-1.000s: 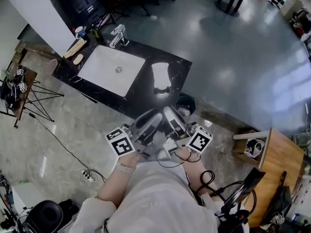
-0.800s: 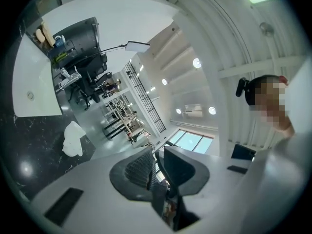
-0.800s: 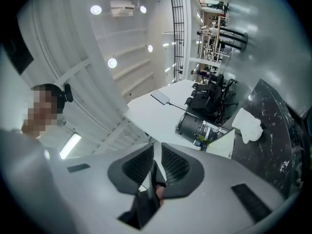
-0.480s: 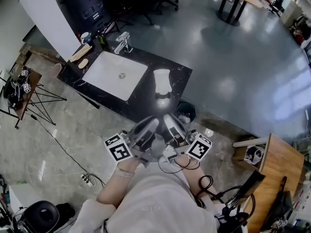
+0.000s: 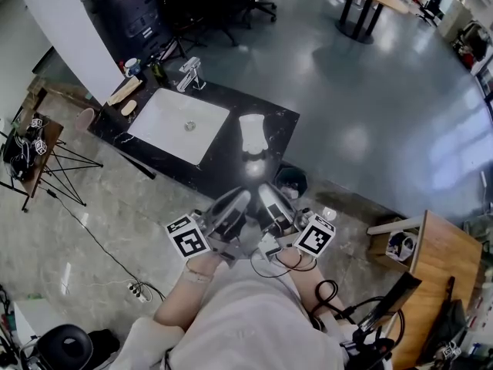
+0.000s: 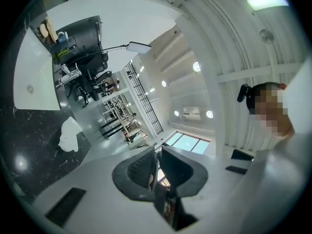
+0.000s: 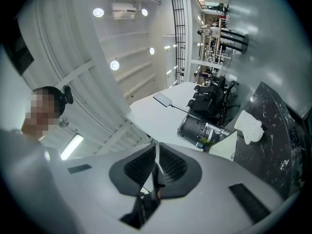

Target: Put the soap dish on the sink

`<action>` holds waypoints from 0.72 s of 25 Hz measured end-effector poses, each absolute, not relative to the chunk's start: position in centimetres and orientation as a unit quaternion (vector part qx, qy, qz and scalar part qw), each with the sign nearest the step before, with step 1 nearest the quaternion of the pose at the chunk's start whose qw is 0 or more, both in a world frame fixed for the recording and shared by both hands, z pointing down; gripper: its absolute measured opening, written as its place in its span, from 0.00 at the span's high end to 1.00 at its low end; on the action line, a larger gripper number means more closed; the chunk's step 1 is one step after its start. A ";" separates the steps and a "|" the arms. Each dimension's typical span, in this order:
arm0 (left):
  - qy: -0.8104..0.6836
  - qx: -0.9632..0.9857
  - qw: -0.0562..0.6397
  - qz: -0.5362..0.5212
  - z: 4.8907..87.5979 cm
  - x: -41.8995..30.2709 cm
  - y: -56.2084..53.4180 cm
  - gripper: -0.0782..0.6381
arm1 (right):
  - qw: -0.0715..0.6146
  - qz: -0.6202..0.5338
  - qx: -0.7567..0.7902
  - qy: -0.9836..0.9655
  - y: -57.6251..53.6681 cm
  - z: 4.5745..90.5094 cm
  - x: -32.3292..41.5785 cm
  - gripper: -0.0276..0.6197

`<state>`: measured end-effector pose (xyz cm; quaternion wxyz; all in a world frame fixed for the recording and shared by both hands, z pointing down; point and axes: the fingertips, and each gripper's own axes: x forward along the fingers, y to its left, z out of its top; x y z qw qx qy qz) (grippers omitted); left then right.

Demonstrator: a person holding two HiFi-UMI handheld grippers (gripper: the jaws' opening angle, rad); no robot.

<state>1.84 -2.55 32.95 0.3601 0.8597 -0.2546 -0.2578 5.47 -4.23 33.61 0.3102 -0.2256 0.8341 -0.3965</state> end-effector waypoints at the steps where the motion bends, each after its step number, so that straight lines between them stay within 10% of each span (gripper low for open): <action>1: -0.253 0.860 0.360 -0.259 32.9 1.8 -2.5 0.82 | 0.309 -0.396 -0.225 0.835 -4.2 33.6 5.4 0.89; 18: -0.233 0.851 0.372 -0.289 32.8 2.3 -2.1 0.88 | 0.315 -0.410 -0.209 0.830 -4.1 33.8 5.5 0.89</action>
